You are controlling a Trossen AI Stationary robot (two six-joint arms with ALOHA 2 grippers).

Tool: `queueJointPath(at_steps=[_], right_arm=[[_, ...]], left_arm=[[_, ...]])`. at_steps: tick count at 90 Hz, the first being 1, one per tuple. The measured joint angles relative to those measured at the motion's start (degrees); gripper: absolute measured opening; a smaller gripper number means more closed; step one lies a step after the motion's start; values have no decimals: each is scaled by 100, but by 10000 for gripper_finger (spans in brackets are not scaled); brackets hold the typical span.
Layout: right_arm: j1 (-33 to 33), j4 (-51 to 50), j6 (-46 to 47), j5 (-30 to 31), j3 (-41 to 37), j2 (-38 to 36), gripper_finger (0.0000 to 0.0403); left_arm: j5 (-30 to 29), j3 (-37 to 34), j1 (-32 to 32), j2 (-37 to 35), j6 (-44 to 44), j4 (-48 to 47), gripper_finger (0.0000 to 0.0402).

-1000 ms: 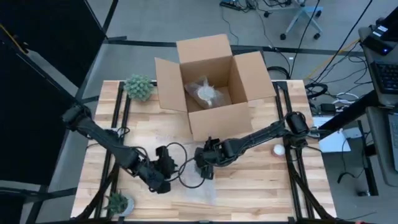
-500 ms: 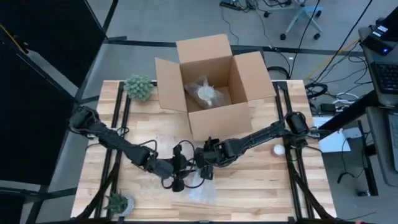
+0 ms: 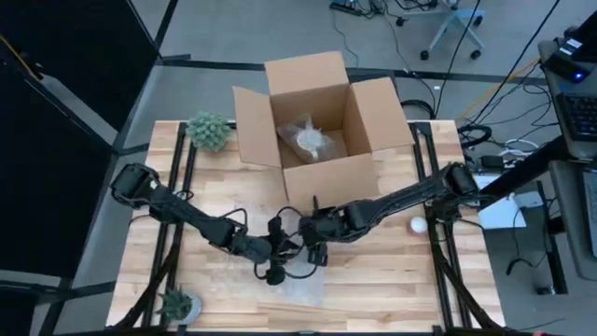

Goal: Wrap mug
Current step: Wrap the red mug with bubble wrap

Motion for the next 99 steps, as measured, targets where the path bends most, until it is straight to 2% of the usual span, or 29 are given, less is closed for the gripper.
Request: queueJointPath(at_steps=[8,18,33,47,55,66,79,99], right_arm=[[11,-181,4,-94,0,-289,219],[126,-235,119,-553,5,-586,219],[660,242,-59,-712,12,-530,219],[970,1201,-661,145,9,-174,219],[873,1711,-794,217,26,-10,219],[784,1361,-462,-198,14,287,219],[777,941,-131,-168,17,457,219],[643,964,-30,-130,27,802,219]], left_arm=[[3,-3,-3,2,1,-3,81],[9,-6,-7,2,-2,-5,81],[11,-8,-7,2,-4,-12,81],[14,-6,-7,4,-9,-15,81],[22,29,-7,9,-11,-49,81],[28,32,-7,9,-13,-51,81],[40,34,-7,11,-13,-47,81],[45,34,-7,2,-16,-31,81]])
